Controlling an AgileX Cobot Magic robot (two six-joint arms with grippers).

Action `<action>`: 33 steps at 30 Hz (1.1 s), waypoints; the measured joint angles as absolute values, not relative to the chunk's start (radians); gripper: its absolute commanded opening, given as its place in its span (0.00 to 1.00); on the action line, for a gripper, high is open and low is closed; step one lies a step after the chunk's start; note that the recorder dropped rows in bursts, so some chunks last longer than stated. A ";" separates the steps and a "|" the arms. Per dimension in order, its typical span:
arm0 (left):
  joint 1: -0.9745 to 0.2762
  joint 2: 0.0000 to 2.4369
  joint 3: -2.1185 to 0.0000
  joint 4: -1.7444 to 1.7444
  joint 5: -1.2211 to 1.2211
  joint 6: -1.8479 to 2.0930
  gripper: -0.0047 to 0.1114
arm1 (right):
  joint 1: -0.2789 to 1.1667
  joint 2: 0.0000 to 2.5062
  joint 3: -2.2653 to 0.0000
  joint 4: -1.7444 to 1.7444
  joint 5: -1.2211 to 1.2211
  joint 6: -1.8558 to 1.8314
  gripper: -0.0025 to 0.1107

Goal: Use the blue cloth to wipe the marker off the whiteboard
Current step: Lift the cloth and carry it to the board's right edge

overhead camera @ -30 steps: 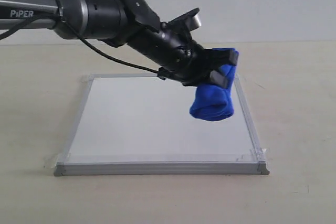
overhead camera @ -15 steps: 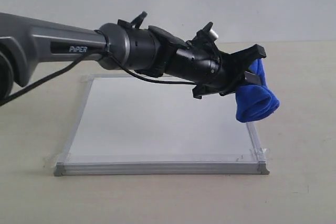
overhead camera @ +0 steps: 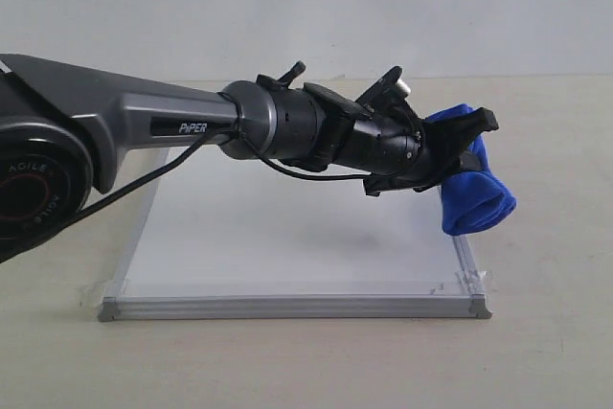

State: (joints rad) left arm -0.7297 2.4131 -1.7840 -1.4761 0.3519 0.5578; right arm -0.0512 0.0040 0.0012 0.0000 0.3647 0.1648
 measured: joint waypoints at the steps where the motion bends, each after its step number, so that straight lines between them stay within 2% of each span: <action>1: -0.731 2.415 -1.784 -1.476 0.348 0.558 0.08 | -0.051 0.004 0.001 0.000 0.365 0.165 0.02; 18: -0.775 2.417 -1.784 -1.517 0.271 0.581 0.08 | -0.051 0.004 0.001 0.000 0.365 0.165 0.02; 33: -0.775 2.497 -1.842 -1.563 0.303 0.591 0.08 | -0.051 0.004 0.001 0.000 0.365 0.165 0.02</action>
